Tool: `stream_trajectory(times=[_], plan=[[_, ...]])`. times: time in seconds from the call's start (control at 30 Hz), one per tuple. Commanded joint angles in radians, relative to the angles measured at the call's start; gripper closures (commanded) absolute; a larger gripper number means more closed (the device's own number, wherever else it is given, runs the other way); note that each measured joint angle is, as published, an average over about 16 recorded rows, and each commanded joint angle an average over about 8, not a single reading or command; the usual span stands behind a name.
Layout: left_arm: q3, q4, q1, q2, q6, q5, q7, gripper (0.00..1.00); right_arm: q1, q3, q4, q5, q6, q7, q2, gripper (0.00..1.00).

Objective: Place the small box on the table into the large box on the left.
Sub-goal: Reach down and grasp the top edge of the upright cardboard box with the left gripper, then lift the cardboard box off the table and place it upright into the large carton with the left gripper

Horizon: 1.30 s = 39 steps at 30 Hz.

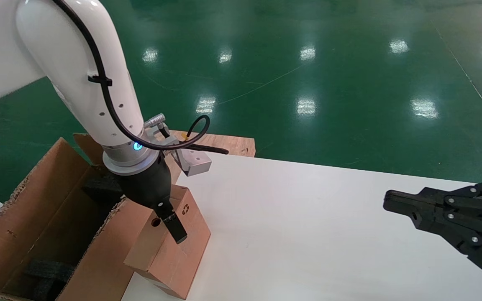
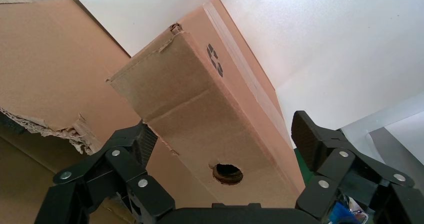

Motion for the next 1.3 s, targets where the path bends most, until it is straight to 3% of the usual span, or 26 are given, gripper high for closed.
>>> stream_trajectory(times=[0.03,1.07,1.3], plan=[[0.0,-0.001,0.001,0.0,0.001,0.001,0.0,1.0,0.0,0.0,0.0,0.0,0.0,0.0,0.0,1.0],[-0.003,-0.004,0.001,-0.002,0.002,0.004,0.002,1.0,0.0,0.0,0.0,0.0,0.0,0.0,0.0,1.0],[-0.021,0.001,-0.042,-0.008,-0.032,0.032,0.018,1.0,0.0,0.0,-0.001,0.0,0.0,0.0,0.0,1.0]])
